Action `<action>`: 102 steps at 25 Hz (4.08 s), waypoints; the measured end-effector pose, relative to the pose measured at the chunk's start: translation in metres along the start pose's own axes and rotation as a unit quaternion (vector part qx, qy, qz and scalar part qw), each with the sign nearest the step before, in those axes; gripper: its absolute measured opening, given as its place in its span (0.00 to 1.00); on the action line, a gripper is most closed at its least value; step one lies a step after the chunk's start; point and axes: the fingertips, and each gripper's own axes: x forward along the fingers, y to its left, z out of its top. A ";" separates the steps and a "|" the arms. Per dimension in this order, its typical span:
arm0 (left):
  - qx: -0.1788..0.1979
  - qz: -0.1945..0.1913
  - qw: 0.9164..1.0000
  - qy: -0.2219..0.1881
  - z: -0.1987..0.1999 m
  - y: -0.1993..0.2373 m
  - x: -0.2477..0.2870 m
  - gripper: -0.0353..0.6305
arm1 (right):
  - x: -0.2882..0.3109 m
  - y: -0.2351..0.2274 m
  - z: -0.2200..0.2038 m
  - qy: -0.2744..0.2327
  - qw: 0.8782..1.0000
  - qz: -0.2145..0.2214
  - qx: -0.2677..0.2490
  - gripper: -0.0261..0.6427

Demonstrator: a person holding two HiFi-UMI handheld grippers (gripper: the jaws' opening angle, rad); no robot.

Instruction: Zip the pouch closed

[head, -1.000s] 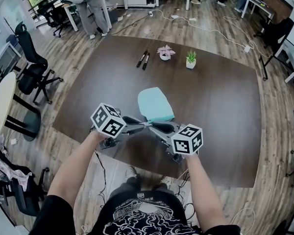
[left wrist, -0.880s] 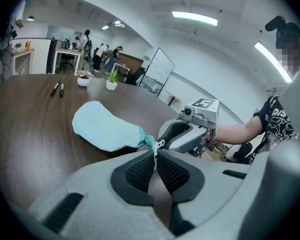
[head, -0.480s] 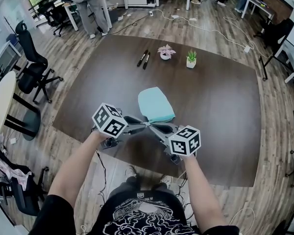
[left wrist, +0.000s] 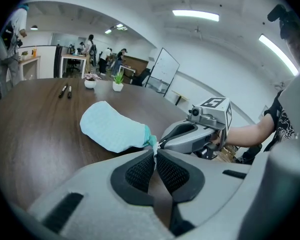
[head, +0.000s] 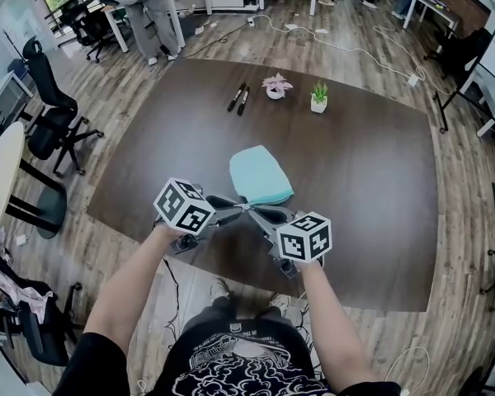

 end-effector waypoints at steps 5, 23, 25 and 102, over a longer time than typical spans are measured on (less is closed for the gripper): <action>-0.015 0.023 1.000 -0.004 -0.007 0.004 0.001 0.09 | 0.005 -0.001 -0.006 0.013 0.999 -0.038 -0.015 0.04; -0.017 0.025 1.000 -0.001 -0.016 0.012 -0.012 0.09 | 0.016 0.004 -0.006 0.013 0.999 -0.032 -0.014 0.04; -0.018 0.024 1.000 0.000 -0.017 0.012 -0.013 0.09 | 0.017 0.004 -0.007 0.015 0.999 -0.031 -0.015 0.04; -0.061 0.075 0.995 -0.015 -0.045 0.043 -0.041 0.09 | 0.009 -0.021 -0.017 0.015 0.996 -0.084 0.025 0.04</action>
